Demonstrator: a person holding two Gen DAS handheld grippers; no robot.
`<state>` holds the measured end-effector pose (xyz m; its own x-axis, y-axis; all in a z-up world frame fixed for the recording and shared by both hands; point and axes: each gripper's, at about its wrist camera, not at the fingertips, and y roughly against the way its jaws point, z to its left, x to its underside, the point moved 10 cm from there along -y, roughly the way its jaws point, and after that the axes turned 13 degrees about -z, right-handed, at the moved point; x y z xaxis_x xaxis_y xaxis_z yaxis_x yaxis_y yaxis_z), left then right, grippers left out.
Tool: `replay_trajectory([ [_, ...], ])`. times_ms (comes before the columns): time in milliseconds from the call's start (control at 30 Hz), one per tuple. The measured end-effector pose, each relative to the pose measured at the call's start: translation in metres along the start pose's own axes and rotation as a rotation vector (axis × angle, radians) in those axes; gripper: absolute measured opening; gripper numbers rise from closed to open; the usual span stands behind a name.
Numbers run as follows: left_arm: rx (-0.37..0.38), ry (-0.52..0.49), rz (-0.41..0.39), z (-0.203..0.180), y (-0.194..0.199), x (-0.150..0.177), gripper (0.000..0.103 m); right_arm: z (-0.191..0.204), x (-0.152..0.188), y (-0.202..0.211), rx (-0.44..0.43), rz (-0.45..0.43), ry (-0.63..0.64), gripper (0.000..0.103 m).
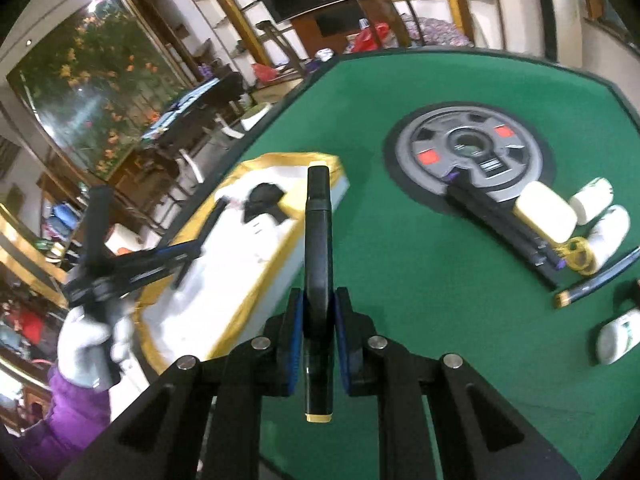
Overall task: Organize rigid objects
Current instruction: 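Lower both black markers into the tray and open both tools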
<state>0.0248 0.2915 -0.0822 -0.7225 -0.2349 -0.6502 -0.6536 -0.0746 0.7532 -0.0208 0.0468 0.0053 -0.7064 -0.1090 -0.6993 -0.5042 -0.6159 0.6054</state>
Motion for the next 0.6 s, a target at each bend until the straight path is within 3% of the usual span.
replay_trajectory([
  [67, -0.009, 0.012, 0.015, 0.001, -0.012, -0.002, 0.016, 0.013, 0.004, -0.003, -0.026, 0.01, -0.006, 0.015],
  [133, -0.002, 0.045, 0.04, 0.003, -0.019, -0.001, 0.027, 0.025, 0.007, -0.007, -0.047, 0.02, -0.005, 0.015],
  [200, 0.052, 0.089, 0.038, 0.001, -0.015, -0.002, 0.033, 0.039, 0.009, -0.014, -0.082, 0.039, -0.014, 0.015],
  [300, 0.089, 0.076, -0.045, -0.001, 0.013, -0.006, 0.04, 0.062, 0.011, -0.026, -0.133, 0.07, -0.028, 0.015],
  [400, 0.125, 0.102, -0.153, 0.003, 0.051, -0.01, 0.066, 0.091, 0.016, -0.045, -0.174, 0.115, -0.018, 0.015],
  [433, 0.129, 0.117, -0.181, 0.007, 0.06, -0.012, 0.069, 0.097, 0.017, -0.051, -0.173, 0.127, -0.012, 0.015],
  [600, 0.143, 0.235, -0.274, 0.034, 0.092, -0.006, 0.072, 0.12, 0.032, -0.103, -0.104, 0.215, -0.001, 0.015],
])
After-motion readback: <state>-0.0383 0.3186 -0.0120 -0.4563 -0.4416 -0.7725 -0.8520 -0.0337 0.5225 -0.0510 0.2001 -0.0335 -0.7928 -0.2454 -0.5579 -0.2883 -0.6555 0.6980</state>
